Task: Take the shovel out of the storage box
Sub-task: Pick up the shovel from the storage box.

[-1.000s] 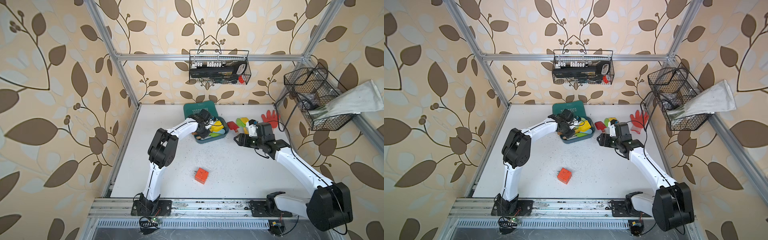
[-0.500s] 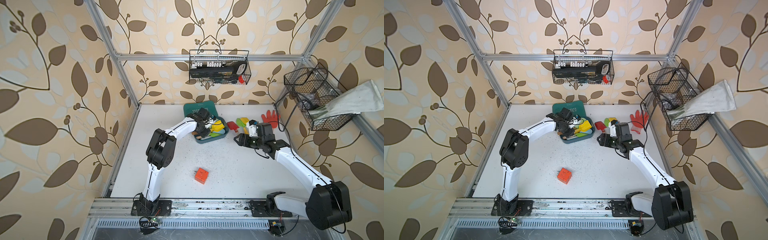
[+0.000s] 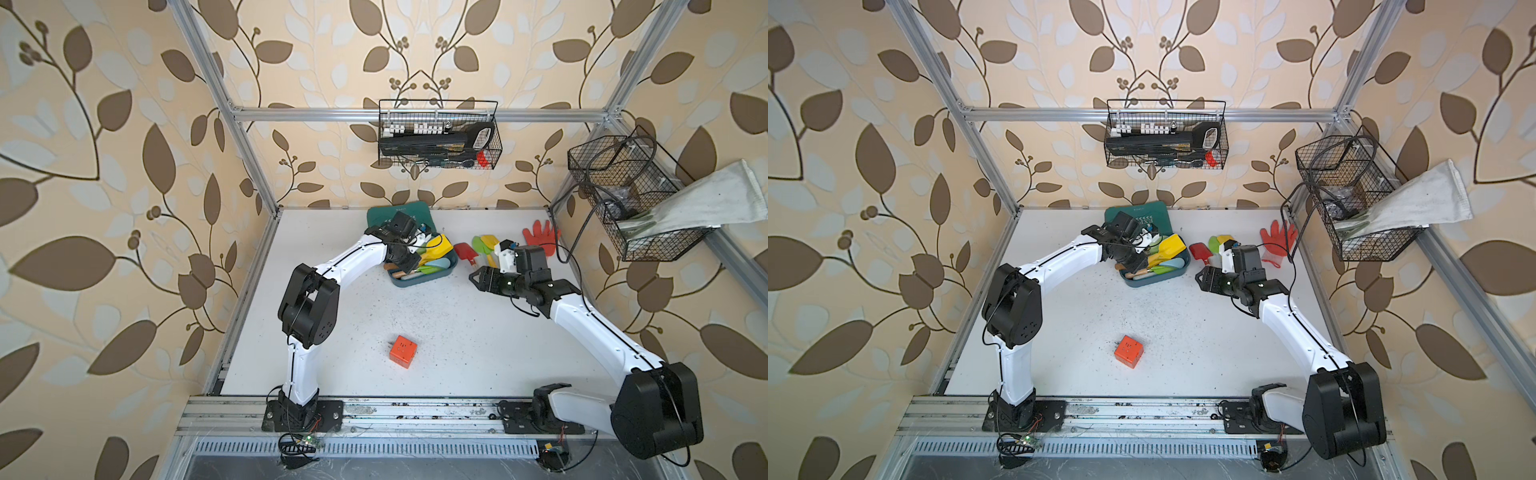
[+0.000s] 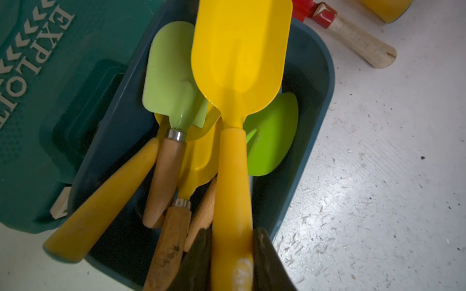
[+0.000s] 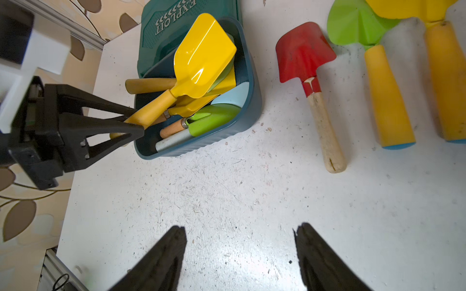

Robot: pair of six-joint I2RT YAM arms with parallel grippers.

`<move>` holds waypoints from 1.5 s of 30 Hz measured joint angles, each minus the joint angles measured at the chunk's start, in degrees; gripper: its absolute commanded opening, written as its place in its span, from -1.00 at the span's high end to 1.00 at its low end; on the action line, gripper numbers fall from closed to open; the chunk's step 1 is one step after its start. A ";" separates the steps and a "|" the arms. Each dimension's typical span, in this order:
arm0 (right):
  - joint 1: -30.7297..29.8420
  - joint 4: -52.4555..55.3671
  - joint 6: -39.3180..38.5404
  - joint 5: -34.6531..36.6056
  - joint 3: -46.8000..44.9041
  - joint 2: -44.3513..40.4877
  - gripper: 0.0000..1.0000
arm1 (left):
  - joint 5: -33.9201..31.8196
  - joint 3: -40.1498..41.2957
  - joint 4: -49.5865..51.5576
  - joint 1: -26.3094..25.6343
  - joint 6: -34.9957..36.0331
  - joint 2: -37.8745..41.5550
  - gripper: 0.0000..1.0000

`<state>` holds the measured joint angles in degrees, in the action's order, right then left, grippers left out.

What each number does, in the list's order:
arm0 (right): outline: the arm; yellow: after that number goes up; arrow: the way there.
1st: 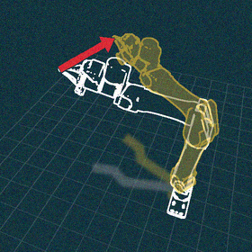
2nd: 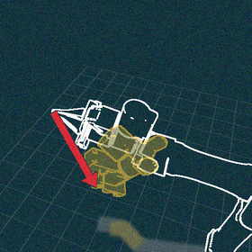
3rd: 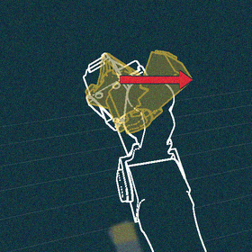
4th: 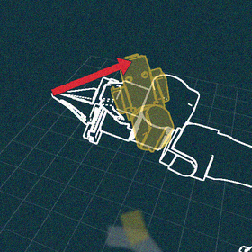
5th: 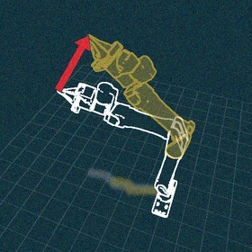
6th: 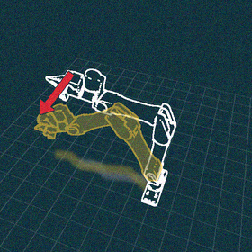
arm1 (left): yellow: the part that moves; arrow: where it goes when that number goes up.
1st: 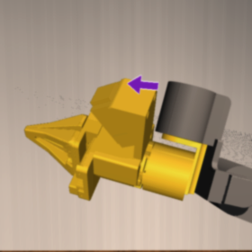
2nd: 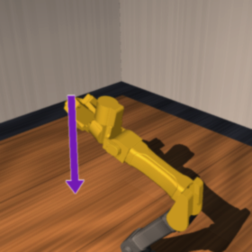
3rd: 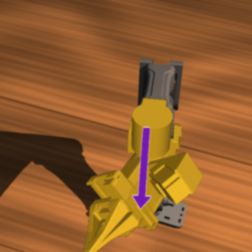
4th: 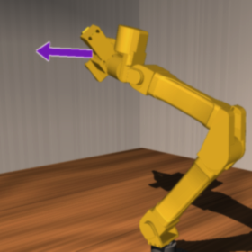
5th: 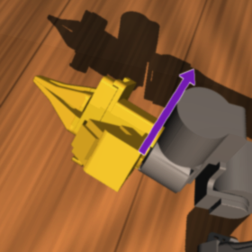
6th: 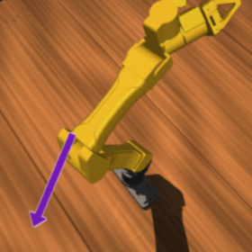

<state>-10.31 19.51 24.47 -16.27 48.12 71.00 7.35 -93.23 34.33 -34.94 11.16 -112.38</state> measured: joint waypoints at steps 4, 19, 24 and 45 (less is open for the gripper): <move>0.33 -0.09 0.24 -1.57 -0.46 -0.50 -0.45 | 1.90 7.37 -4.76 0.00 -3.82 6.43 0.87; 0.48 -3.58 1.90 -7.41 -4.63 -9.53 -0.47 | 5.77 31.74 -28.20 -2.49 -19.37 28.52 1.00; 0.48 -5.31 2.75 -9.40 -5.27 -9.31 -0.55 | 5.95 41.18 -35.30 -4.17 -21.64 34.73 1.00; -6.82 -15.39 10.58 -13.22 -10.80 -17.75 -0.56 | 7.10 53.66 -48.54 -4.44 -21.38 44.04 1.00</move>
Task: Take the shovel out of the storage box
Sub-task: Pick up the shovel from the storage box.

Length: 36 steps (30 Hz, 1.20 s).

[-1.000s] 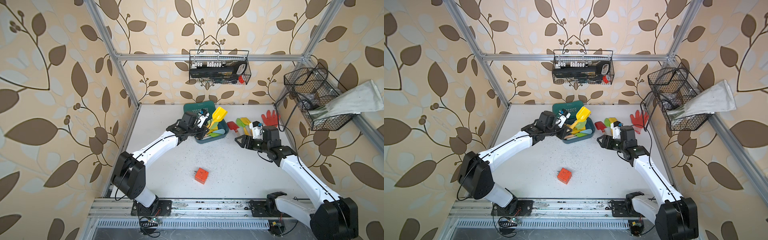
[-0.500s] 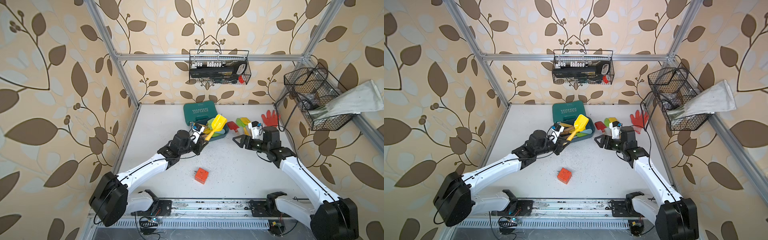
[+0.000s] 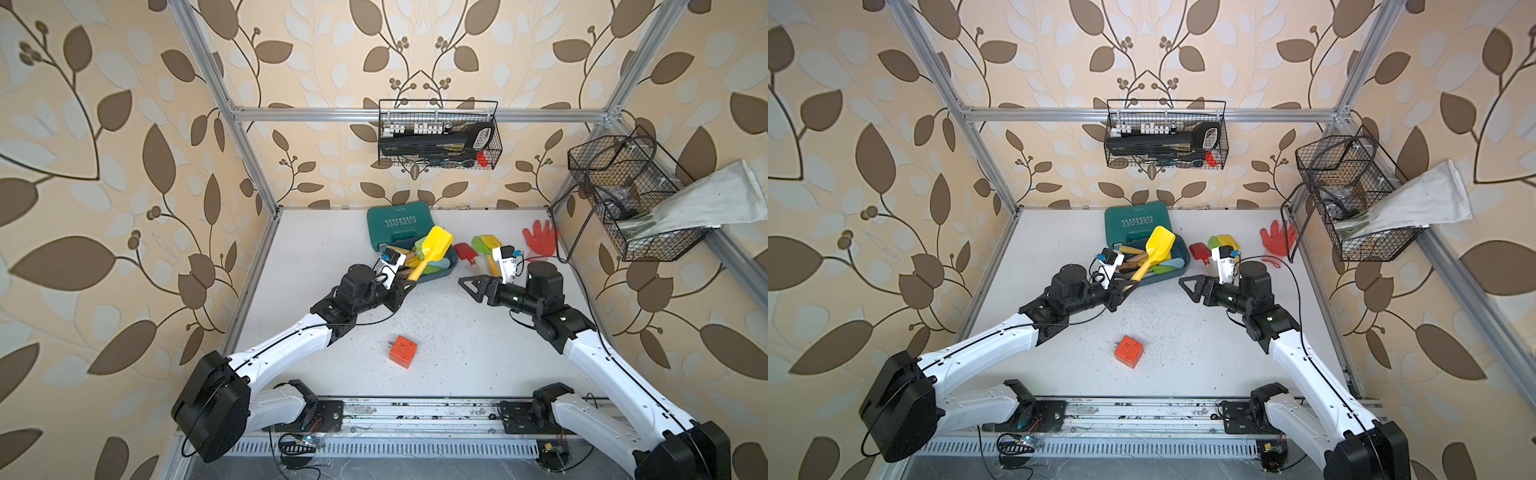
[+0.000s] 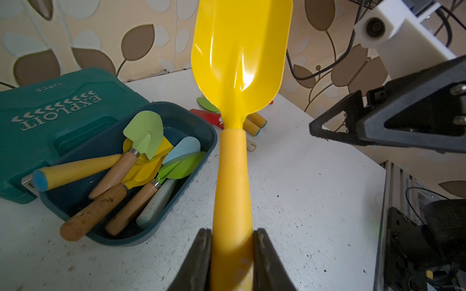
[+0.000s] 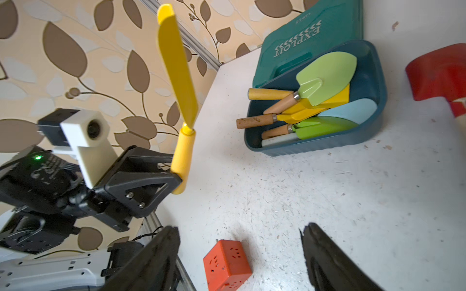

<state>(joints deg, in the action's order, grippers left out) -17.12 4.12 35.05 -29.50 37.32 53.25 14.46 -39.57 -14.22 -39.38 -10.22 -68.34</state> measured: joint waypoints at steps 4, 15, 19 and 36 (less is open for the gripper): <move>-4.35 -1.09 4.20 2.67 -0.61 -1.51 -0.52 | 1.18 0.00 -0.31 -0.09 -0.35 0.00 1.00; -18.53 -2.80 10.10 13.99 -0.66 0.20 -0.52 | 5.55 0.00 -1.60 -2.38 -2.56 0.00 1.00; -20.79 -5.16 11.76 18.84 -0.66 0.13 -0.50 | 6.80 0.00 -2.27 -2.73 -3.61 0.22 1.00; -25.29 -18.03 17.27 28.13 -1.07 6.60 0.12 | 8.26 0.02 -3.10 -4.04 -5.60 0.85 1.00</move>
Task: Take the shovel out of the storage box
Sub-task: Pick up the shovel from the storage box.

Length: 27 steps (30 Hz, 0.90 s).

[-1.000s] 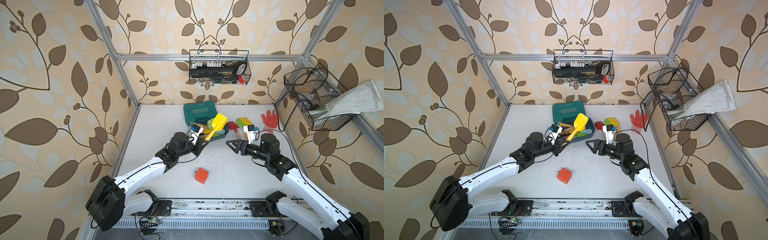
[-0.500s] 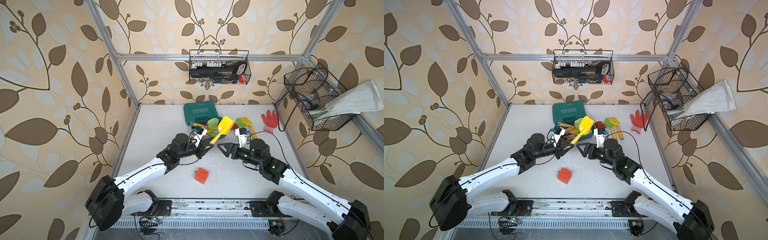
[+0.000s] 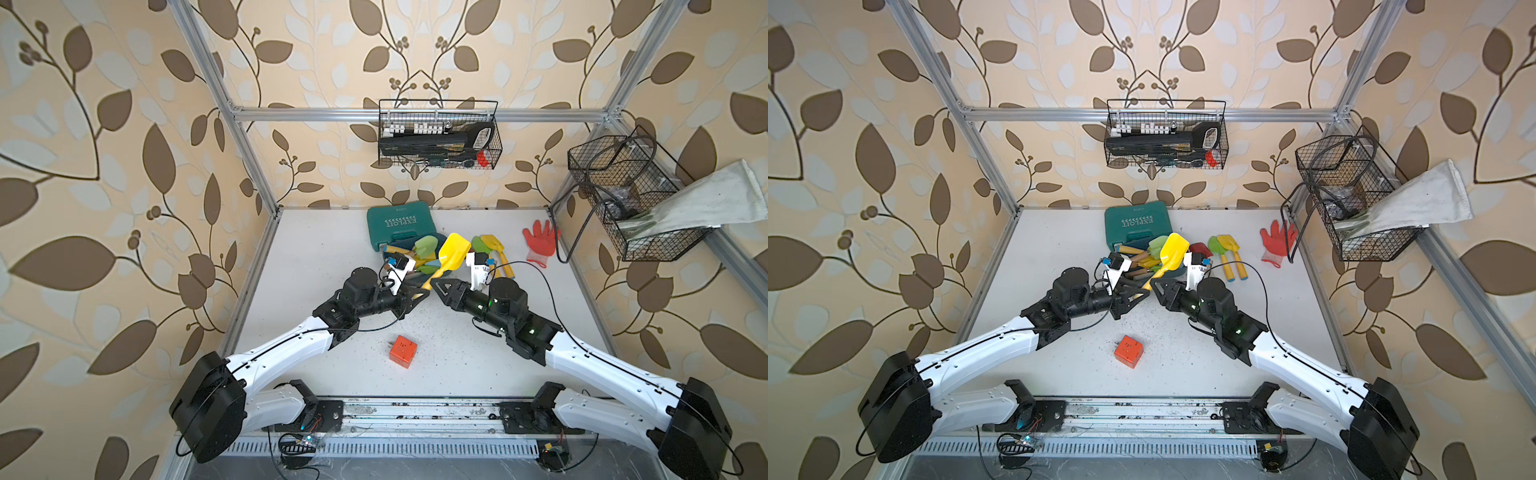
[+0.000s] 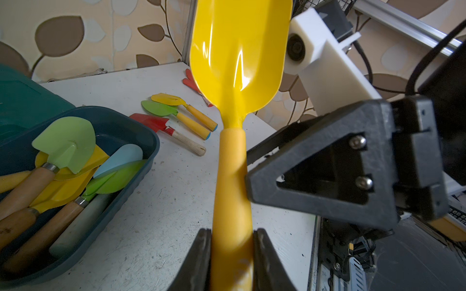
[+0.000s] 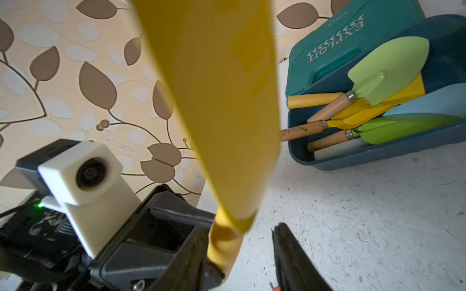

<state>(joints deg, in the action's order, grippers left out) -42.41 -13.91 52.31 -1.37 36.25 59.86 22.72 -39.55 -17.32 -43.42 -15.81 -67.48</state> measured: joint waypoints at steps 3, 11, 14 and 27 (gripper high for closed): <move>-1.29 -2.95 0.90 1.81 -0.04 1.46 0.22 | -0.04 0.00 -0.20 -0.15 -0.81 -0.02 1.00; -3.87 -7.54 1.92 6.19 -0.26 4.15 0.77 | -0.70 0.02 -0.87 -0.17 -1.42 -0.44 0.77; -4.22 -7.48 1.44 7.28 -0.26 4.09 0.85 | -0.81 0.02 -0.85 -0.17 -1.42 -0.44 0.17; -1.31 18.47 -13.16 17.09 10.21 1.05 1.00 | -3.17 -0.46 4.04 -1.29 1.66 -0.33 -0.41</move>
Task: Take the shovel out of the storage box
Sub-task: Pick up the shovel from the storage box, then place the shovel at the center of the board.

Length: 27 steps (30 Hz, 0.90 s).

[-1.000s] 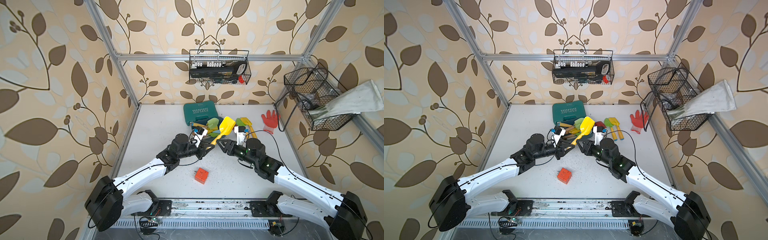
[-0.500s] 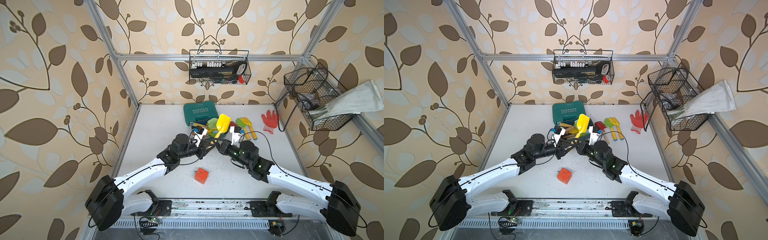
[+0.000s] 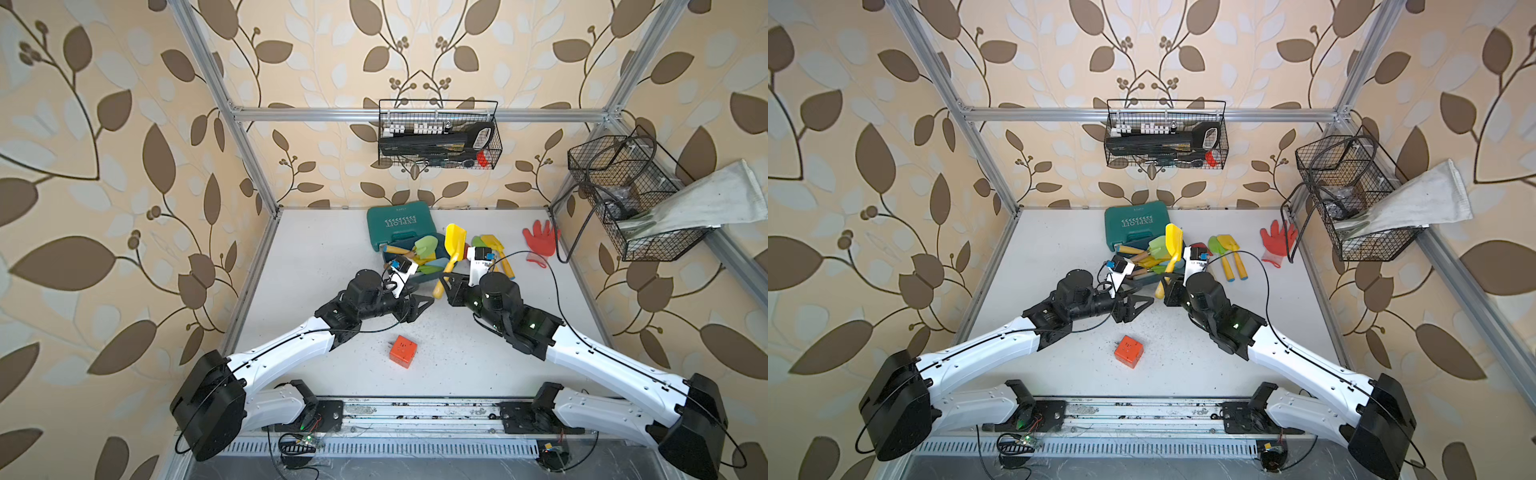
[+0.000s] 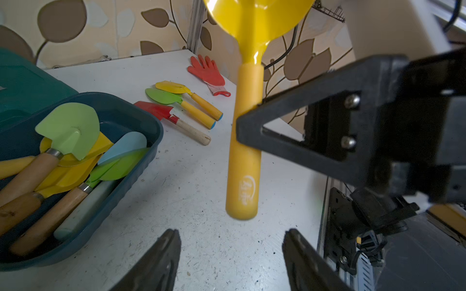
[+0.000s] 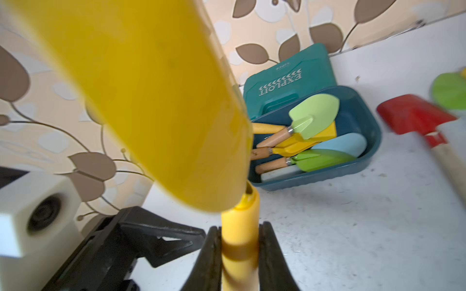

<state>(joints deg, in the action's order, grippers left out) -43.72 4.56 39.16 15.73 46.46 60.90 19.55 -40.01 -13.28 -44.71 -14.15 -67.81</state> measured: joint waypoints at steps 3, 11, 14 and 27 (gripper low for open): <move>5.20 6.49 -3.91 0.31 4.02 0.72 0.98 | -0.39 -0.92 1.68 0.00 0.92 0.00 -0.41; 21.05 19.32 -12.96 0.92 10.60 8.55 0.96 | -3.23 -2.86 3.98 0.00 2.23 -1.16 -0.40; 24.61 22.67 -16.02 3.87 12.37 12.50 0.96 | -4.28 -3.02 5.01 0.00 2.32 -2.19 -0.40; 38.84 29.07 -22.08 9.81 29.42 37.62 0.96 | -8.85 -4.24 8.92 0.00 2.95 -2.38 -0.40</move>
<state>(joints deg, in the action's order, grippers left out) -4.89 33.63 17.08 25.54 75.88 98.52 10.70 -44.25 -4.36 -44.71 -11.20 -70.19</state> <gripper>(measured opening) 0.194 0.703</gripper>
